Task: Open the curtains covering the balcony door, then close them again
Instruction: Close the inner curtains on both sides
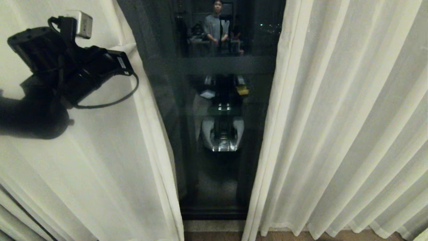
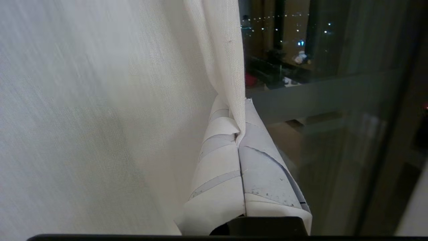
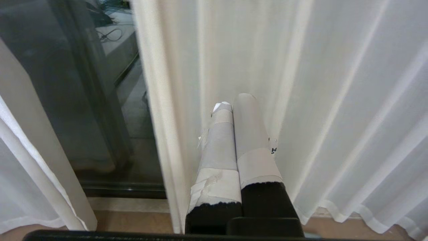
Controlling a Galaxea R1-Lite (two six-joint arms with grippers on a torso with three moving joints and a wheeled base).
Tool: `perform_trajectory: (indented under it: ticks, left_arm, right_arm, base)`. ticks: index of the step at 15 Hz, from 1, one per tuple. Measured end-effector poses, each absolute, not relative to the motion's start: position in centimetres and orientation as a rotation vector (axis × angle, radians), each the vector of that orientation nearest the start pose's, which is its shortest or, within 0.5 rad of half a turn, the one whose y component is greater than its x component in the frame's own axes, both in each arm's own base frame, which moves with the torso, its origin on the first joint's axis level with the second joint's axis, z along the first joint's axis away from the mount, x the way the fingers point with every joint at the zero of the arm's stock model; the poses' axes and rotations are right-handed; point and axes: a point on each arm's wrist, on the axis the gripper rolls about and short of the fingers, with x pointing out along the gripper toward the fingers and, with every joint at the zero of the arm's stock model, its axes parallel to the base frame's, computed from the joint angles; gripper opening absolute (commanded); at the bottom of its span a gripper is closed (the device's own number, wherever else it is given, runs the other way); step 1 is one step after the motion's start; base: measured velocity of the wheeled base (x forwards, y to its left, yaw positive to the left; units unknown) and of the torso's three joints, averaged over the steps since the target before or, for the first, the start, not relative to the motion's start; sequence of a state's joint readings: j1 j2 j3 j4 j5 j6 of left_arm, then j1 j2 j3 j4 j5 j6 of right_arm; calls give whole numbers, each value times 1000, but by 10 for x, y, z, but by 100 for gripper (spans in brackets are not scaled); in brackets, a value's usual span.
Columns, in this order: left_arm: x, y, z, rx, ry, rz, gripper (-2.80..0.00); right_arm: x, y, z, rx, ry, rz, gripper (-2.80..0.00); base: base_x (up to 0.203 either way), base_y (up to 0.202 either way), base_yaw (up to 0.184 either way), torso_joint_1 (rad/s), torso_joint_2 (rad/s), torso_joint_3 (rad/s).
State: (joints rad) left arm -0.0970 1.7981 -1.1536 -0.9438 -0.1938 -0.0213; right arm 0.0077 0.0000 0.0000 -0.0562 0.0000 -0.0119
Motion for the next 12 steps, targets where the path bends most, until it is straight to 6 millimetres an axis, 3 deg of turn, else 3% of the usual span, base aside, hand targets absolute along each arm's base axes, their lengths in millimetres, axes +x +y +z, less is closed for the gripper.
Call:
perform_trajectory:
  ticks: [12]
  left_arm:
    - [344,-44,280,-9,-301,-306,-280]
  right_arm:
    - [-23,0,81,-12,-56,7,-280]
  base:
    - [0,-185,4,3,3,3]
